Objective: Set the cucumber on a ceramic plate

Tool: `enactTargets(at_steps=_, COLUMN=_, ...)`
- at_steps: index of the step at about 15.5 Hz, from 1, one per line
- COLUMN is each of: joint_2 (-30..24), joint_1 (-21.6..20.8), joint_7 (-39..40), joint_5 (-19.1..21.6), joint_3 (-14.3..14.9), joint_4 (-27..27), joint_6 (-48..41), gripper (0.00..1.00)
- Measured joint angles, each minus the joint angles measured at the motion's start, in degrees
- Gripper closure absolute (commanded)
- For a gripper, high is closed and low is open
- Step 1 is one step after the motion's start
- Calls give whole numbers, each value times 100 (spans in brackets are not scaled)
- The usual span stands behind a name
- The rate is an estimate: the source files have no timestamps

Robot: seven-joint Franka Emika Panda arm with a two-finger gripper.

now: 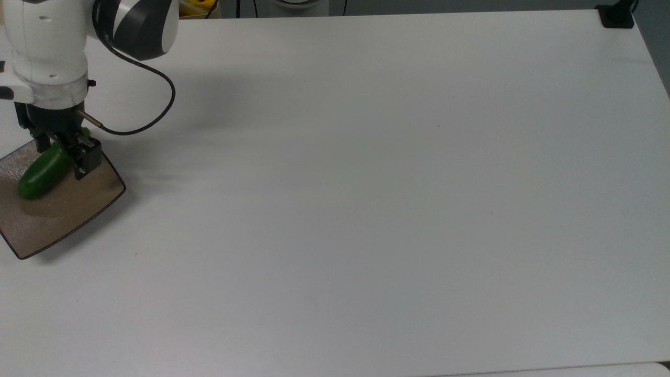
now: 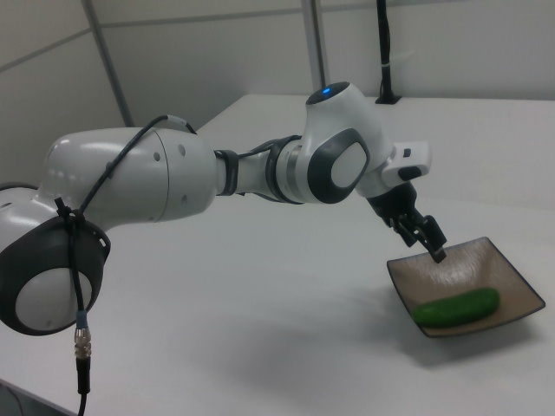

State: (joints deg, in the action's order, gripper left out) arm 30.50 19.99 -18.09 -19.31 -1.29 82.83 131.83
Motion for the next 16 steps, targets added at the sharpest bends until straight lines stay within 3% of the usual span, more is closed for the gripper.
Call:
enactTargets(at_steps=6, joint_2=-24, joint_1=39, joint_7=-8, joint_5=106, joint_3=10, joint_4=-121, joint_6=-10, gripper=13)
enactTargets(at_steps=11, joint_2=-278, joint_1=243, joint_7=615, joint_5=1021, joint_3=15, joint_4=-266, joint_6=-660, gripper=6)
enactTargets(at_steps=12, joint_2=-374, joint_1=240, joint_7=760, joint_5=1149, joint_3=13, joint_4=-285, joint_6=-939, gripper=0)
enactTargets(at_steps=16, joint_2=-947, joint_1=125, joint_7=1150, joint_5=1559, joint_3=-57, joint_4=-318, joint_6=-2235, gripper=0)
